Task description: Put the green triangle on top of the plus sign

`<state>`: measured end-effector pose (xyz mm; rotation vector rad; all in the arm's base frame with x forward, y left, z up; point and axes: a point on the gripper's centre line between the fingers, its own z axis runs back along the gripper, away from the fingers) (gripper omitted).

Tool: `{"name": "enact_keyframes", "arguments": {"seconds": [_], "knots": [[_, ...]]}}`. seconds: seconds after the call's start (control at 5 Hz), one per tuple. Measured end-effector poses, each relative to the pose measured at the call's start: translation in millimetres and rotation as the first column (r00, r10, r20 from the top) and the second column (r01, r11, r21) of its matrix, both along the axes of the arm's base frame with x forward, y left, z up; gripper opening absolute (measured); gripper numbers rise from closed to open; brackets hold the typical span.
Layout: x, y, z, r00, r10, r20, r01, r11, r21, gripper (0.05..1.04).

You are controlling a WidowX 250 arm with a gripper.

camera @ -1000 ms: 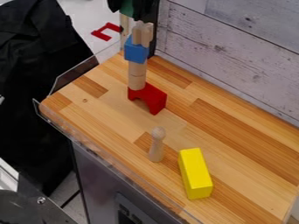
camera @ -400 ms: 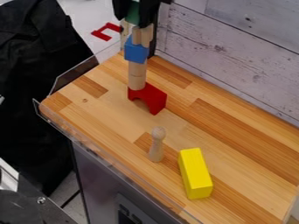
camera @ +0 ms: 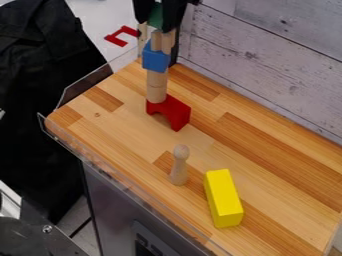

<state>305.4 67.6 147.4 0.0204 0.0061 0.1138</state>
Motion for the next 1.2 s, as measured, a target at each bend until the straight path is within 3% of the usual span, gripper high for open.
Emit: {"name": "enact_keyframes", "arguments": {"seconds": [0.2, 0.4, 0.8, 1.0, 1.2], "knots": [[-2, 0, -2.4, 1.0, 0.003, -0.02, -0.003, 1.0, -0.002, 0.899], [1, 0, 0.4, 1.0, 0.03, -0.006, -0.03, 0.999, -0.018, 1.012], [-5, 13, 10.6, 0.996, 0.093, -0.006, -0.093, 0.994, -0.049, 0.999], [-21, 17, 37.8, 0.996, 0.075, 0.042, -0.072, 0.996, -0.054, 0.999], [-49, 13, 37.1, 0.999, 0.039, 0.018, -0.038, 0.997, -0.06, 0.999]]}}
